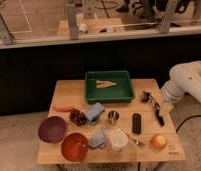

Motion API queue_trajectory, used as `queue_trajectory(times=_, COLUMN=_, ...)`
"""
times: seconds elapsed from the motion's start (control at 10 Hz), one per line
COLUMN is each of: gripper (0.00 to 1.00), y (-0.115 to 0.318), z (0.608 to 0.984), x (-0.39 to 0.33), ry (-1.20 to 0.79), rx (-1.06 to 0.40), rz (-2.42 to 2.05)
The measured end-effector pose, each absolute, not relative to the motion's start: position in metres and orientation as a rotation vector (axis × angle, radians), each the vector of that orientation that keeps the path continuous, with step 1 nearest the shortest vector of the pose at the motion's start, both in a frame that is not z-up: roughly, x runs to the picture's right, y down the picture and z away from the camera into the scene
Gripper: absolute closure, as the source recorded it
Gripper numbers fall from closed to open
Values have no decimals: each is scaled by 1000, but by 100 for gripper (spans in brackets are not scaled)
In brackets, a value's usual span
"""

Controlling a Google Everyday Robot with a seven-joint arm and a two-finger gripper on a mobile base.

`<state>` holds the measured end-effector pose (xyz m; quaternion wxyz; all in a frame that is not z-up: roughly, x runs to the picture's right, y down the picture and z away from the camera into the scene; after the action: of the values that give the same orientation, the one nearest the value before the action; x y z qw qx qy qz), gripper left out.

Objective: Place brush in purple bowl

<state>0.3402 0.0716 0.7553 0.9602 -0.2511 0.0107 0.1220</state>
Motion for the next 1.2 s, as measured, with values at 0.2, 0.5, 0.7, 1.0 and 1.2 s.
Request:
queue_trajectory(times=0.2, gripper=20, y=62, z=785, x=345, ry=16, rx=-505, rz=313)
queue_trajectory(times=0.5, gripper=20, y=62, z=792, x=349, ry=19, rx=-505, rz=332)
queue_trajectory(times=0.7, gripper=20, y=59, z=795, x=354, ry=4, rx=-493, rz=403)
queue_trajectory(times=1.0, gripper=20, y=57, z=812, x=364, ry=-7, rx=-494, rz=584)
queue_trajectory(times=1.2, gripper=20, y=58, z=823, x=364, ry=-10, rx=-496, rz=640)
